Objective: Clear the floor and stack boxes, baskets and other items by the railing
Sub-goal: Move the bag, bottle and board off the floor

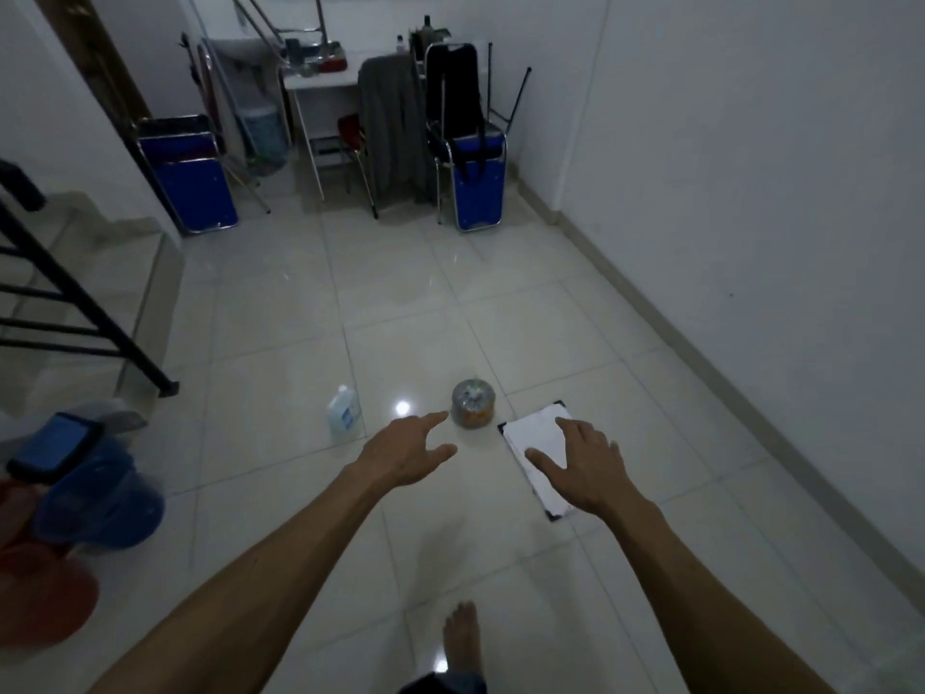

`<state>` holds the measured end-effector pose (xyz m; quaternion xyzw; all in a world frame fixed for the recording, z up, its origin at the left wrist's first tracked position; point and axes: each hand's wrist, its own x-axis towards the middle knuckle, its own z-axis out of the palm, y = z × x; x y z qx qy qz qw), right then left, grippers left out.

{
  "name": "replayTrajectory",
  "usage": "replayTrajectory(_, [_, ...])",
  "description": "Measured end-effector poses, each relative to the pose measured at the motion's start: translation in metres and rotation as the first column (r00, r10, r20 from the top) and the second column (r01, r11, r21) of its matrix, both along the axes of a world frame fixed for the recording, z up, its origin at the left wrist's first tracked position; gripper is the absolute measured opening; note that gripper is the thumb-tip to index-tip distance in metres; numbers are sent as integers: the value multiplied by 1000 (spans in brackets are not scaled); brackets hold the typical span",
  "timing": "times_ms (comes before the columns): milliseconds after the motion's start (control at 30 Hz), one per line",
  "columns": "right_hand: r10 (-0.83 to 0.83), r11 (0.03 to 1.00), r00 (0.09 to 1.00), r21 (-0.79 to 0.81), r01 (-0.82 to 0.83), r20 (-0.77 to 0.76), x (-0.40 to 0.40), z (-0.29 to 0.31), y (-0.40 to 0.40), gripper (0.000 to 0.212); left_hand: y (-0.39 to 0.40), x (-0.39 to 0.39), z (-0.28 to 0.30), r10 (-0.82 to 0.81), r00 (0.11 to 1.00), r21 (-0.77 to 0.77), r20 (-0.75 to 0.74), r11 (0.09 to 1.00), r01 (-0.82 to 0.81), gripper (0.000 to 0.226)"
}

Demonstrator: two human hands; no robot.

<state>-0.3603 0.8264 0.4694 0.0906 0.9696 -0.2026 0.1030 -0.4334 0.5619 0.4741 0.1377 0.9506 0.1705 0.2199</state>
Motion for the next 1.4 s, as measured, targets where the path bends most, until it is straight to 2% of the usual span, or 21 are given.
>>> replayTrajectory(133, [-56, 997, 998, -47, 56, -4, -68, 10, 28, 95, 25, -74, -4, 22, 999, 41, 42, 999, -24, 69])
replayTrajectory(267, [-61, 993, 998, -97, 61, -4, -125, 8, 42, 77, 54, -129, -5, 35, 998, 118, 44, 992, -40, 63])
replayTrajectory(400, [-41, 990, 999, -136, 42, 11, -183, -2, 49, 71, 69, -177, -15, 121, 989, 196, 81, 971, -135, 59])
replayTrajectory(567, [-23, 974, 996, -224, 41, 85, -268, -28, 46, 63, 70, -239, -34, 271, 950, 180, 156, 938, -297, 53])
replayTrajectory(667, [41, 971, 991, -238, -9, 129, -321, -42, 34, 53, 61, -272, -42, 357, 912, 159, 204, 907, -391, 52])
replayTrajectory(733, [73, 952, 982, -306, -16, 174, -353, -48, 22, 48, 51, -292, -44, 429, 872, 145, 234, 872, -468, 52])
replayTrajectory(800, [142, 941, 968, -331, -67, 207, -387, -50, 6, 49, 40, -312, -47, 493, 832, 140, 254, 833, -536, 49])
replayTrajectory(900, [207, 935, 957, -328, -133, 201, -434, -68, -20, 66, 14, -332, -53, 560, 782, 115, 274, 788, -604, 45])
replayTrajectory(1000, [301, 916, 928, -337, -217, 221, -480, -75, -61, 52, -22, -357, -67, 639, 710, 84, 296, 723, -685, 46])
replayTrajectory(1133, [404, 890, 879, -331, -314, 252, -536, -94, -126, 48, -86, -399, -91, 705, 631, 85, 324, 643, -761, 45])
replayTrajectory(1267, [386, 896, 869, -350, -274, 309, -584, -132, -202, 44, -151, -450, -134, 733, 574, 100, 365, 582, -807, 41])
replayTrajectory(1400, [317, 924, 863, -334, -187, 394, -625, -199, -272, 41, -206, -497, -210, 733, 529, 72, 427, 556, -828, 42])
